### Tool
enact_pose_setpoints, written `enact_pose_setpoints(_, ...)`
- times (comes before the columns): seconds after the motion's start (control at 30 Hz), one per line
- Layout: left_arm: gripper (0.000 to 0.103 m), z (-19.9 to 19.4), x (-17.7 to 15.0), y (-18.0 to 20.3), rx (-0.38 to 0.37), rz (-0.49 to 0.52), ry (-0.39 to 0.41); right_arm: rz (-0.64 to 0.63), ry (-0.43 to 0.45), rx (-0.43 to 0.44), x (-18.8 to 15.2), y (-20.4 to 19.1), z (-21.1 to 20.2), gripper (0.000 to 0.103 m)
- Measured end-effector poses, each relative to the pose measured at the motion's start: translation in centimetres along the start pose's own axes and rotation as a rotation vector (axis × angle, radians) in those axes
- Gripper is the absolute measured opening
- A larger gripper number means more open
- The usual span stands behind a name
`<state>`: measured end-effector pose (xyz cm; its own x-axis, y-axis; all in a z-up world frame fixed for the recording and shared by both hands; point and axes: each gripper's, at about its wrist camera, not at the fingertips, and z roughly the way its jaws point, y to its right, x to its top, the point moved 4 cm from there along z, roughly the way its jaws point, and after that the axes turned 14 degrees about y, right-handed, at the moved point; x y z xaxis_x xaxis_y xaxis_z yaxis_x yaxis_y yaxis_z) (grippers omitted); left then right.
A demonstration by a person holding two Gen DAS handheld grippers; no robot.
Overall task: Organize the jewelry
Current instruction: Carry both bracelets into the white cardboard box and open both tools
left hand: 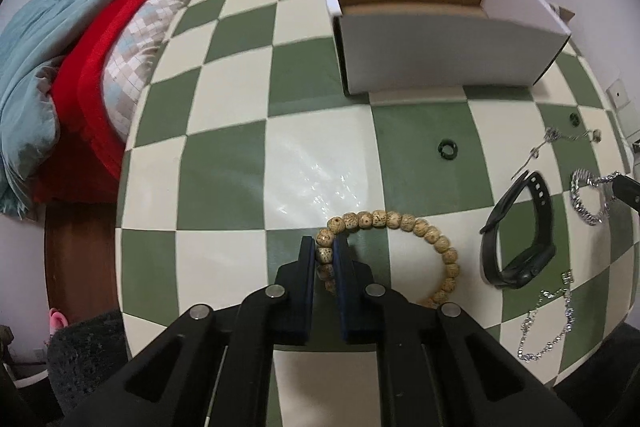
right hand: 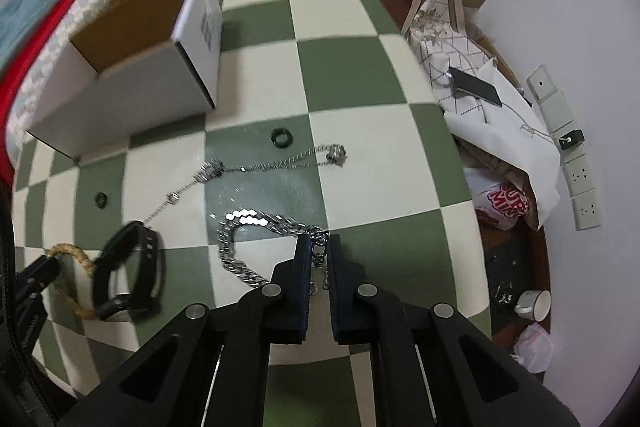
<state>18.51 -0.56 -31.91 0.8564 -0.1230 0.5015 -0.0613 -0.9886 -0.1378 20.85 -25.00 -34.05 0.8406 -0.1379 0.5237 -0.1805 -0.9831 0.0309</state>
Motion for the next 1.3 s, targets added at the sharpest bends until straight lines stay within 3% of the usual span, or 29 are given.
enact_pose_setpoints(0.43, 0.007, -6.4, 5.2, -1.5, 0.017, -0.048, 0.183, 0.001, 0.152, 0.053, 3.2, -0.9, -6.8, 0.008)
enact_pose_setpoints(0.87, 0.006, -9.5, 13.5, -0.5, -0.012, -0.099, 0.321, -0.087, 0.33, 0.119, 11.0, -6.4, -12.5, 0.007)
enact_pose_setpoints(1.07, 0.006, -7.9, 17.6, -0.8, -0.08, -0.149, 0.298, -0.079, 0.339, 0.181, 15.0, -8.6, -11.9, 0.008)
enact_pose_setpoints(1.3, 0.006, -3.1, 20.7, -1.3, -0.143, -0.191, 0.205, -0.031, 0.238, 0.271, 18.2, -9.9, -6.5, 0.007)
